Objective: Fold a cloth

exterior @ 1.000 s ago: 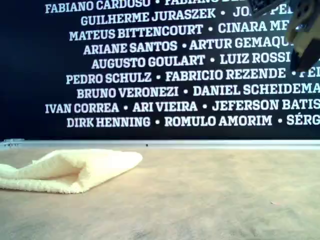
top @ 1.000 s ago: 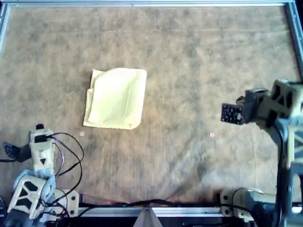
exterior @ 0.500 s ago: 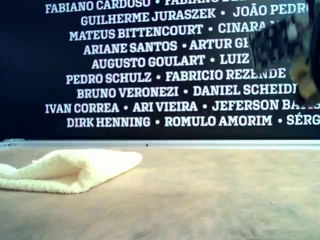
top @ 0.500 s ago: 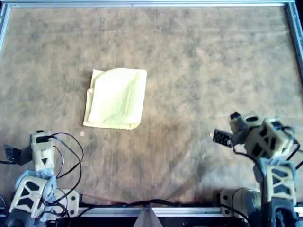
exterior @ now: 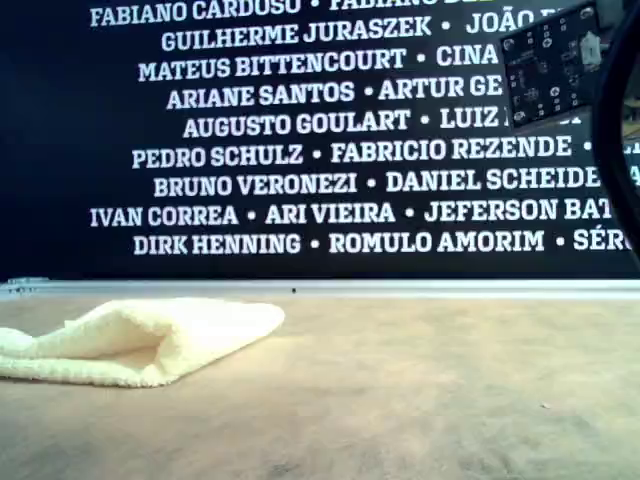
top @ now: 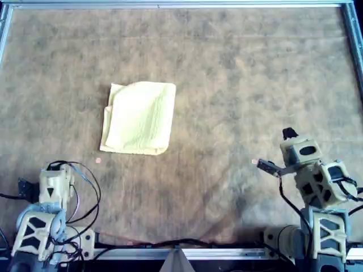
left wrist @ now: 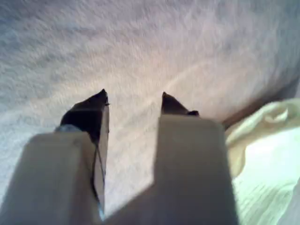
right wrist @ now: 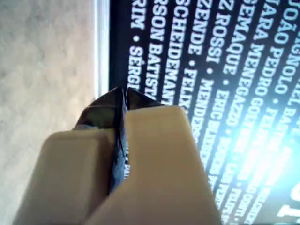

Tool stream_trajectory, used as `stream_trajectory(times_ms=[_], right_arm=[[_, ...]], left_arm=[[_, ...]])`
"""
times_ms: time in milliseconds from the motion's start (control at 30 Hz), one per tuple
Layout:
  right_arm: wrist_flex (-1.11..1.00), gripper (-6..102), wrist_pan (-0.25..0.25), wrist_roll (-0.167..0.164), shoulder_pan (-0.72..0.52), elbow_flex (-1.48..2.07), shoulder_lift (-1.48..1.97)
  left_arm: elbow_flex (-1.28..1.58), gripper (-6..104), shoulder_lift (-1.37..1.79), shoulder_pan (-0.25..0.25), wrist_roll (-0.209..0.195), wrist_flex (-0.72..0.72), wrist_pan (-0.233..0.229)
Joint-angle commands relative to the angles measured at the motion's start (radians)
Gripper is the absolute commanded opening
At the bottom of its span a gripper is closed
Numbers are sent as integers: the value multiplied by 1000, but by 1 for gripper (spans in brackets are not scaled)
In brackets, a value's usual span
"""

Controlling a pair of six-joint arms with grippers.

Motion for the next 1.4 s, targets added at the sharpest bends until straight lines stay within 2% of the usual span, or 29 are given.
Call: stream_trajectory(times_ms=[0,133,333,400,533,667,1367], right_arm=[[20,0,3,0,-34,12,35],[245,1,3,0,-72,12,55],[583,1,3,0,-72,12,55],[627,1,3,0,-72,12,55],[632,1,3,0,-58,12,54],[632,1,-2,11,-52,12,54],[632,1,-2,11,-54,12,54]], left_arm=[[-20,36,12,52,3,2,6],[-20,31,12,81,3,3,6],[-20,2,11,69,3,5,-9],[-18,-4,8,67,3,5,-9],[-18,-1,0,67,3,5,-9],[-18,-1,-2,67,3,5,-9],[-18,-1,-2,77,3,5,-9]])
